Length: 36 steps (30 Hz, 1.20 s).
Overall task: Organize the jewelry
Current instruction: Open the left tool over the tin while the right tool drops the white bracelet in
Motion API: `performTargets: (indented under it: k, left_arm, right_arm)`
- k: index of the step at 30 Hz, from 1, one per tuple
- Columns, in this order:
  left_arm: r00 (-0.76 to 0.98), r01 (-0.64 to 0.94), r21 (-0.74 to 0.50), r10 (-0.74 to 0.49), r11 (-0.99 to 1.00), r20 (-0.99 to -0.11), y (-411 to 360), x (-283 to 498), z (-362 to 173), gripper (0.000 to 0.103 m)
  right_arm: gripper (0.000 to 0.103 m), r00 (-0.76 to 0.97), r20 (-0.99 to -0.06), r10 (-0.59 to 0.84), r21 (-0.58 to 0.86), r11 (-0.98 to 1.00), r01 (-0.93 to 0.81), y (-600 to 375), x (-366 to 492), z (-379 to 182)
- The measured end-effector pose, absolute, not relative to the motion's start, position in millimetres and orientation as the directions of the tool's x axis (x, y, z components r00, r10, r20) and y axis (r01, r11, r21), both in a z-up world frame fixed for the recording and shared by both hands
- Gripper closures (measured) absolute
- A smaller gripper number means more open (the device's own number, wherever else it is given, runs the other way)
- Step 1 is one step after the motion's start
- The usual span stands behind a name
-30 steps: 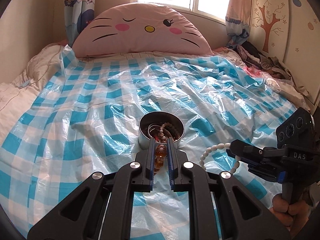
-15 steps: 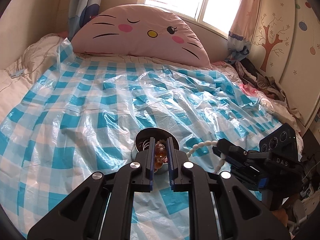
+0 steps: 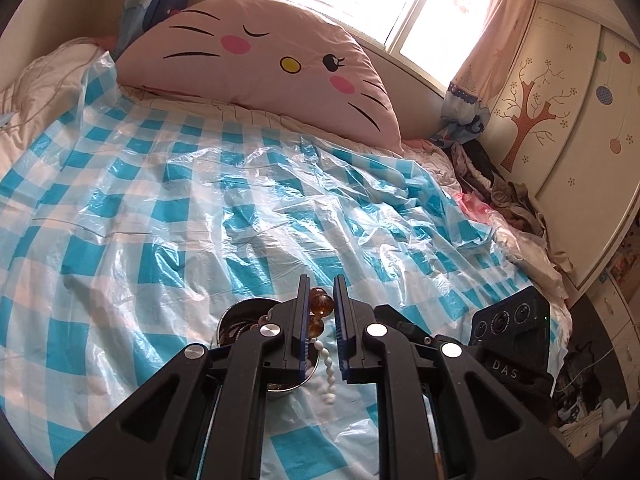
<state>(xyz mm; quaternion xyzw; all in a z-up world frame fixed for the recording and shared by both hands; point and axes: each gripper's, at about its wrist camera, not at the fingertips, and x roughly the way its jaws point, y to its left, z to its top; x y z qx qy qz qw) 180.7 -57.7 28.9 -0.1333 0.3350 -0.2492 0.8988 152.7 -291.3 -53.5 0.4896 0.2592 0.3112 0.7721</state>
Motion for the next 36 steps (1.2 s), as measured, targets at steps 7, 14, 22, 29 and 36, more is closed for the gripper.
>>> performTargets:
  k: [7, 14, 22, 29, 36]
  left_arm:
    - [0.638, 0.234, -0.381, -0.437, 0.894, -0.634, -53, 205, -5, 0.092]
    - [0.61, 0.154, -0.322, -0.346, 0.934, -0.713, -44, 213, -24, 0.09]
    - [0.618, 0.164, -0.316, -0.347, 0.934, -0.705, -44, 206, -19, 0.071]
    - [0.622, 0.145, -0.331, -0.346, 0.932, -0.702, -38, 204, -19, 0.065]
    - [0.624, 0.084, -0.366, -0.335, 0.927, -0.706, -21, 208, -22, 0.061]
  right_arm:
    - [0.093, 0.668, -0.189, 0.72, 0.886, 0.418, -0.201, -285, 167, -57]
    - [0.064, 0.687, -0.516, 0.511, 0.682, 0.731, -0.031, -297, 144, -59]
    - [0.066, 0.54, -0.813, 0.218, 0.244, 0.97, -0.025, -245, 163, -95]
    - [0.095, 0.547, -0.757, 0.357, 0.428, 0.904, 0.003, -272, 149, -93]
    - [0.095, 0.679, -0.485, 0.55, 0.708, 0.703, -0.064, -298, 133, -53]
